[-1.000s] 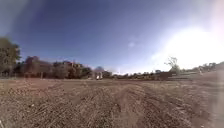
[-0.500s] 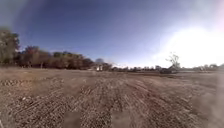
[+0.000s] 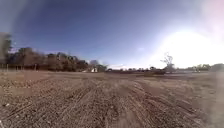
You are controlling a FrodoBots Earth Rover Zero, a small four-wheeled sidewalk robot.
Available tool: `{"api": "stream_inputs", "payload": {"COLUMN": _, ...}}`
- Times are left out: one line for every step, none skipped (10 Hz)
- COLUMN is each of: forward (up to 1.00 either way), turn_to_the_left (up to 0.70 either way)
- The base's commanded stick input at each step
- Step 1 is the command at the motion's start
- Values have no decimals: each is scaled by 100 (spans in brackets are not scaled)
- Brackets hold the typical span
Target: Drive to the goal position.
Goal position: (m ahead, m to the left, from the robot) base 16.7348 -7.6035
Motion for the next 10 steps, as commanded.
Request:
{"api": "stream_inputs", "payload": {"forward": 50, "turn_to_the_left": 0}}
{"api": "stream_inputs", "payload": {"forward": 50, "turn_to_the_left": 0}}
{"api": "stream_inputs", "payload": {"forward": 50, "turn_to_the_left": 0}}
{"api": "stream_inputs", "payload": {"forward": 50, "turn_to_the_left": 0}}
{"api": "stream_inputs", "payload": {"forward": 50, "turn_to_the_left": 0}}
{"api": "stream_inputs", "payload": {"forward": 50, "turn_to_the_left": 0}}
{"api": "stream_inputs", "payload": {"forward": 50, "turn_to_the_left": 0}}
{"api": "stream_inputs", "payload": {"forward": 50, "turn_to_the_left": 0}}
{"api": "stream_inputs", "payload": {"forward": 50, "turn_to_the_left": 0}}
{"api": "stream_inputs", "payload": {"forward": 50, "turn_to_the_left": 0}}
